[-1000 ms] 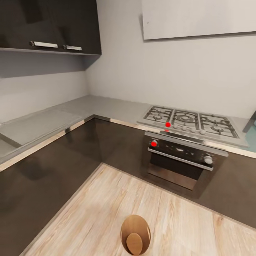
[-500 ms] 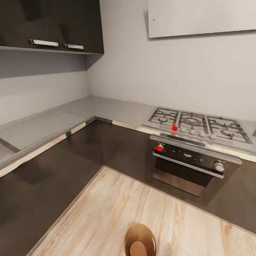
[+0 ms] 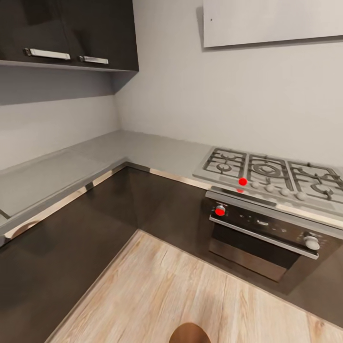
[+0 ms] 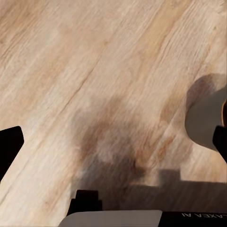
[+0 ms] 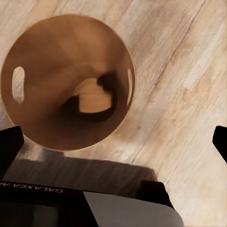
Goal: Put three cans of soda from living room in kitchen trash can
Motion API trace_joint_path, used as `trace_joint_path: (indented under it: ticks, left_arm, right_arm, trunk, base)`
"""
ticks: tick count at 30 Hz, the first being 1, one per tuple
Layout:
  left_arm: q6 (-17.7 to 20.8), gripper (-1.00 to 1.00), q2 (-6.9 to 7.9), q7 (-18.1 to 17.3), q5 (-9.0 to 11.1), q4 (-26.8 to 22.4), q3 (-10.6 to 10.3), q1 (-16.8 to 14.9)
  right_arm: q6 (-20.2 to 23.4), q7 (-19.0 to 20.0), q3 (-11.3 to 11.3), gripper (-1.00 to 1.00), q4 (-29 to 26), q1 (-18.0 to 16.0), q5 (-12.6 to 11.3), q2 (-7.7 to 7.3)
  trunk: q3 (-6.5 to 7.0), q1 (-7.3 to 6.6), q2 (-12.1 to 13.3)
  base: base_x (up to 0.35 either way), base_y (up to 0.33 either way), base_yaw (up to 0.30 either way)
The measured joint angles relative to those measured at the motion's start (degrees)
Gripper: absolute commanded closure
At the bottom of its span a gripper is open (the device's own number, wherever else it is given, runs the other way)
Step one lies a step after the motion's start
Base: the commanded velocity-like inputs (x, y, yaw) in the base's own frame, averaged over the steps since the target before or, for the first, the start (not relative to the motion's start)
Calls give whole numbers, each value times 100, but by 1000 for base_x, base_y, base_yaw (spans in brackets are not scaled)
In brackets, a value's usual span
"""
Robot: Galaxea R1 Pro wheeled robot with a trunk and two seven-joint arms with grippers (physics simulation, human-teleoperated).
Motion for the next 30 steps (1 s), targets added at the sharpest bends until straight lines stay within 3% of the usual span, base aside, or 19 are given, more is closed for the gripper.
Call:
trace_joint_path:
  ticks: [16, 30]
  left_arm:
    - [3, -100, 0, 3, 0, 0, 0, -2]
    - [-1, -100, 1, 4, 0, 0, 0, -2]
  right_arm:
    - [0, 5, 5, -100, 9, 0, 2, 0]
    - [0, 3, 9, -100, 10, 0, 7, 0]
  trunk:
    - [0, 0, 0]
    - [0, 0, 0]
  base:
    - [54, 15, 0]
    - [-96, 185, 0]
